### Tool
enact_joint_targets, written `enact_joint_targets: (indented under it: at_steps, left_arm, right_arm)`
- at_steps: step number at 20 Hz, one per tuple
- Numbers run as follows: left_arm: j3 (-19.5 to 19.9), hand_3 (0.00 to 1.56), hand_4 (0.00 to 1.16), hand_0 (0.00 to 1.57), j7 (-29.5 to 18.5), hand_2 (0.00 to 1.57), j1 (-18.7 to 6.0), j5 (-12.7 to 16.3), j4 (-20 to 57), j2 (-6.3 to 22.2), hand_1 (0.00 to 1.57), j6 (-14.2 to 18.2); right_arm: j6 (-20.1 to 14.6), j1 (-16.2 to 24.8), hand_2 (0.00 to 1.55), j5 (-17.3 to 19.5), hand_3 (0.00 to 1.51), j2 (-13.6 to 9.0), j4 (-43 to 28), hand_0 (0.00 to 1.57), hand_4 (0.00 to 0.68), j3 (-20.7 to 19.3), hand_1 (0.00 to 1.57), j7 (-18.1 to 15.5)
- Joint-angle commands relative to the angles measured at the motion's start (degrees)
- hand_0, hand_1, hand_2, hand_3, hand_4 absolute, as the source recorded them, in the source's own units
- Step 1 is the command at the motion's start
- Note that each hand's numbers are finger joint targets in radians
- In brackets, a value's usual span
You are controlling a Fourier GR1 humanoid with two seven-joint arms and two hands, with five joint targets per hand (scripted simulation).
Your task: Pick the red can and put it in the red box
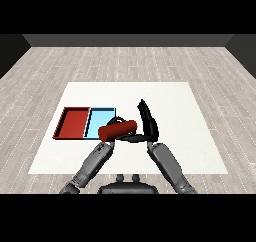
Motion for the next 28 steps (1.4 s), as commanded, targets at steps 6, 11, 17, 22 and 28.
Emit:
enact_joint_targets:
  at_steps: [6,11,17,22,28]
  left_arm:
    - [8.0,1.48,1.13,1.57,2.1,1.57,0.1,-1.0,-3.4,5.4,1.57,-3.6]
    - [11.8,1.48,1.13,1.57,8.4,1.57,-0.4,-2.8,-6.7,12.0,1.57,-2.3]
    - [16.4,1.49,1.11,1.57,12.7,1.57,0.1,-4.7,-4.4,20.8,1.57,-3.9]
    - [18.8,1.47,1.11,1.57,17.3,1.54,-0.2,-7.4,5.5,28.8,1.57,-5.8]
    - [19.0,1.47,1.05,1.57,19.0,1.55,-5.4,-11.3,26.9,31.2,1.57,-8.6]
  right_arm:
    - [6.7,10.9,0.00,-5.7,0.00,-6.9,-13.6,0.00,0.000,-8.2,0.00,0.9]
    - [10.3,15.0,0.00,-7.8,0.00,-10.8,-14.4,0.00,0.000,-13.1,0.00,0.1]
    - [12.0,23.4,0.00,-8.5,0.00,-10.4,-12.1,0.00,0.000,-14.4,0.00,-4.7]
    - [13.2,22.9,0.00,-7.9,0.00,-9.9,-10.2,0.00,0.000,-13.8,0.00,-6.0]
    - [12.9,19.6,0.00,-9.3,0.00,-10.4,-6.5,0.00,0.000,-17.5,0.00,-4.3]
